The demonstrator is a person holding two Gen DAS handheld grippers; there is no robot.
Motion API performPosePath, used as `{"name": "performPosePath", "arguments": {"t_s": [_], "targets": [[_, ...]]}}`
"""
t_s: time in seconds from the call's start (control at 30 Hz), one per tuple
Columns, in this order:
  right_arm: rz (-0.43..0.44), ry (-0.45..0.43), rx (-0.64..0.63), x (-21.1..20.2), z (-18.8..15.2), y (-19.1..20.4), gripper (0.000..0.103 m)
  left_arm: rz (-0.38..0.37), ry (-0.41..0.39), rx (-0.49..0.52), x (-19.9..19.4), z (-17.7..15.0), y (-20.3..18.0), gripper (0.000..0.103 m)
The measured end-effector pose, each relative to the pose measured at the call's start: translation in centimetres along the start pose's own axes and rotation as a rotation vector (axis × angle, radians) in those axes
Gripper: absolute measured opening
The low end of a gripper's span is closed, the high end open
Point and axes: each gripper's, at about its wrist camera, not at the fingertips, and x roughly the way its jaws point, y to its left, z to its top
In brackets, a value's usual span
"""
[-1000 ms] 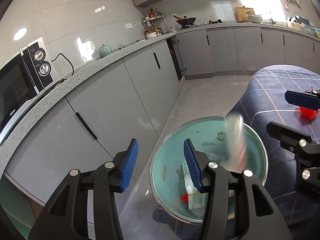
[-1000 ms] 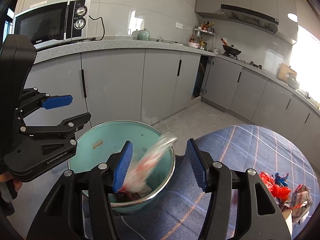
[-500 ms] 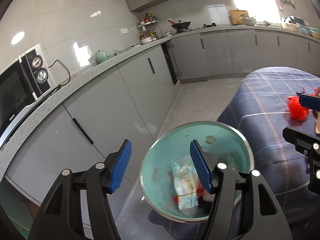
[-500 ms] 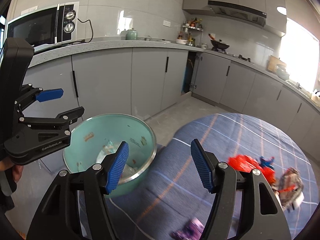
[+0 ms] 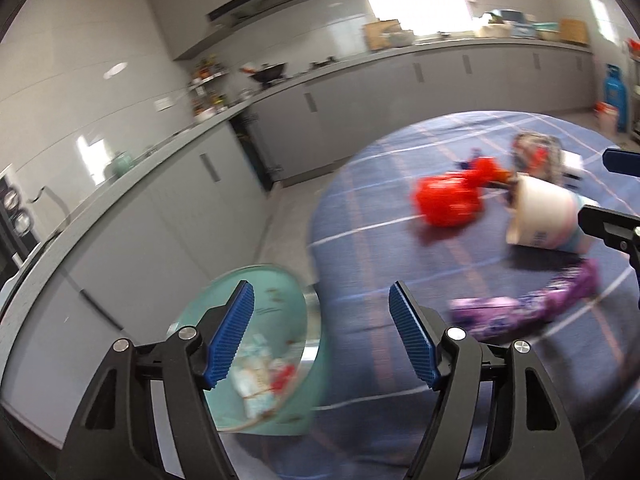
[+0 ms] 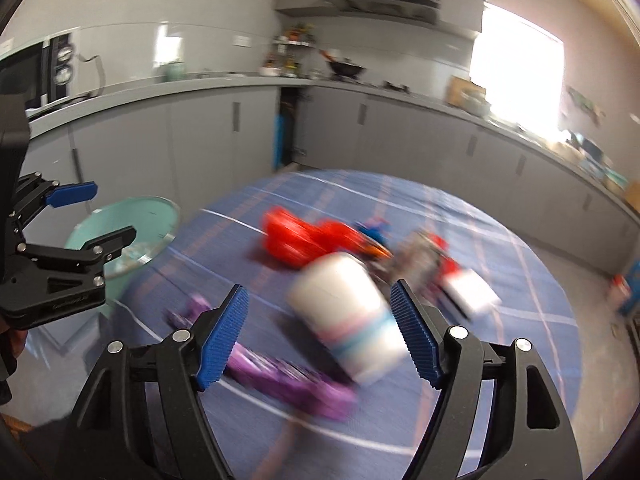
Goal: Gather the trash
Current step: 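Move both open tools back to the trash on the table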
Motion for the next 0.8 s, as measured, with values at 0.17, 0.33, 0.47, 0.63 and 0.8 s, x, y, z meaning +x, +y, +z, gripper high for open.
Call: {"name": "performPosePath", "arguments": {"t_s": [0.17, 0.33, 0.47, 0.63, 0.8], "targets": [[-0.077, 0.027, 0.049, -1.3, -2.9, -3.5, 0.075, -0.071, -0.008, 0.035, -0.4, 0.3, -4.2, 0.07], [-0.114, 0.031, 0.082, -2.1, -4.6, -5.5, 0.079, -0.127, -0.017, 0.057, -0.9, 0.6, -7.2, 0.07], [-0.122, 0.025, 0.08, -2.6, -5.3, -5.7, 0.081, -0.182, 0.002, 0.072, -0.7, 0.4, -9.3, 0.07], [-0.125, 0.023, 0.087, -2.6, -5.9, -6.2, 0.083, -0.243, 0.053, 0.098, 0.2, -0.1, -10.8, 0.07], [-0.122, 0.029, 0.094, -2.2, -5.9, -6.2, 0.083, -0.279, 0.08, 0.121, 0.7, -0.6, -11.3, 0.054]]}}
